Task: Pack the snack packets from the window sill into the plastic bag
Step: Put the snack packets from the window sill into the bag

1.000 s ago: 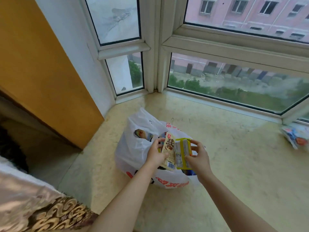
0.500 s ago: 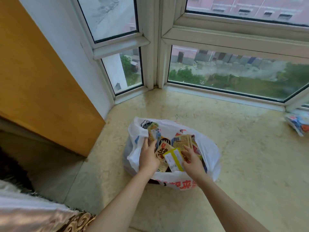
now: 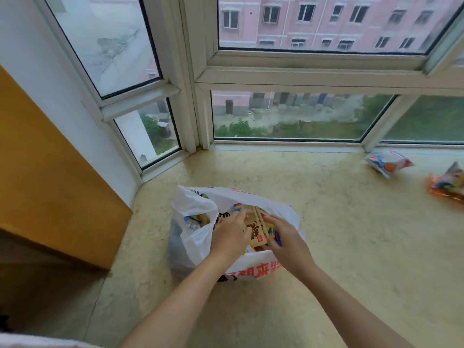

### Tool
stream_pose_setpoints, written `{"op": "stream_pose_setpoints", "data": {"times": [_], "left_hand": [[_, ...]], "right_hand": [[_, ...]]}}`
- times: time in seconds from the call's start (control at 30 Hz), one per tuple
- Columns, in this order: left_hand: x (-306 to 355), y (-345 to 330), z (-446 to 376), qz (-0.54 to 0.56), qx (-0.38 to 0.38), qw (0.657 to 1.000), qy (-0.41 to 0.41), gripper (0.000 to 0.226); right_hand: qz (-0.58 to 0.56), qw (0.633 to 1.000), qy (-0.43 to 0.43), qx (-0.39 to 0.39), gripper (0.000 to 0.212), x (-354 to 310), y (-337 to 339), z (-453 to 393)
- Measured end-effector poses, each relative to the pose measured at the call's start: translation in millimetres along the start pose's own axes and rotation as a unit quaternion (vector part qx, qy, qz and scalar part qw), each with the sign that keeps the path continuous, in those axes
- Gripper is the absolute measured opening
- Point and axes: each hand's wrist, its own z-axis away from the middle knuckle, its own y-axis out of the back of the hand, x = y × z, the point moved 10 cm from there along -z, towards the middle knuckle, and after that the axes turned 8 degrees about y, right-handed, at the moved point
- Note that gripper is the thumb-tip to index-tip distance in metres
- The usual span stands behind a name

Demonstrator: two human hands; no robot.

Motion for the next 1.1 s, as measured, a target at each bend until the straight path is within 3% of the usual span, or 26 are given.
{"op": "stream_pose_setpoints", "data": {"times": [0.17,0.3,0.7,1.1], "left_hand": [[64.2,13.9,20.3,-0.126,0.078,0.982,-0.121,0.040],[112.3,4.4,37.7,-0.185,0.099,0.961,-0.181,0.041],[283.8,-123.8,153.5,-0.194,0.082,0.927,-0.310,0.047],[405.3,-228.8,232.0,-0.198,0.027,0.915,-0.350,0.051]], "right_hand": [[0.167,0.978,0.083,0.087,0.046,-17.6,60.2,44.2],[0.244,0.953,0.092,0.153,0.044,-8.5,108.9,89.9],[0.302,0.932,-0.068,0.190,0.053,124.0,229.8,295.7],[0.294,0.919,-0.187,0.183,0.059,240.8,305.6,448.0]]}}
